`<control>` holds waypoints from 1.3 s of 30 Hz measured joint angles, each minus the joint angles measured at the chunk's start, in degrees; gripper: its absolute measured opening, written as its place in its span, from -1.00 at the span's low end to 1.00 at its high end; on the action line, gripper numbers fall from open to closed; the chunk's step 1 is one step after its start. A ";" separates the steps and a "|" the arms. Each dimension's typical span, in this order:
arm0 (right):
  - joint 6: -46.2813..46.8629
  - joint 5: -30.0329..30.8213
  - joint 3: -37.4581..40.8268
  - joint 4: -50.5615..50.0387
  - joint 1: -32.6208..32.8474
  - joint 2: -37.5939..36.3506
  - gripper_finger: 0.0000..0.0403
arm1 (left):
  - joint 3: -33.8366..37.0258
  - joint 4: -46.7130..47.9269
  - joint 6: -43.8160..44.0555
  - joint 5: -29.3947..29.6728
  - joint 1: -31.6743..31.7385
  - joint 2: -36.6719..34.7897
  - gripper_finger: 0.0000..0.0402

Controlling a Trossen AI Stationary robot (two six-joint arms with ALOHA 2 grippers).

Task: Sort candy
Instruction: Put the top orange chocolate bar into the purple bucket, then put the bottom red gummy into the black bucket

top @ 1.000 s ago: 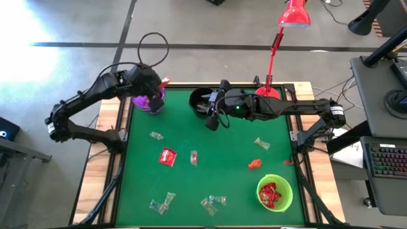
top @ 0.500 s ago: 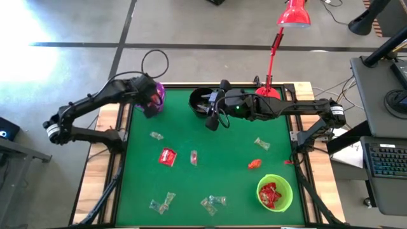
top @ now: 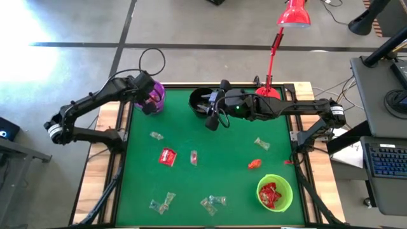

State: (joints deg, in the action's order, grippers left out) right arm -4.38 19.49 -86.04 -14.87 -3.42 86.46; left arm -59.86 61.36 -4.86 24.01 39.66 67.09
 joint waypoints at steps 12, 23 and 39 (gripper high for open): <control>-0.07 0.02 0.00 -0.02 0.00 0.00 -0.14 | 0.00 -0.06 -0.15 -3.06 -0.07 0.00 -0.72; 1.78 4.11 -0.02 -3.69 0.02 -0.13 -0.14 | -0.11 -2.14 -2.16 -9.00 -0.61 -2.32 -0.65; 12.00 7.56 -0.02 -9.18 -0.26 -0.13 -0.14 | 0.82 0.92 5.32 -26.26 -6.60 -6.86 -0.65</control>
State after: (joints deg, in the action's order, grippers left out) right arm 7.62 27.05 -86.06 -24.06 -3.68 86.32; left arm -59.03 62.28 0.46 -2.24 33.06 60.23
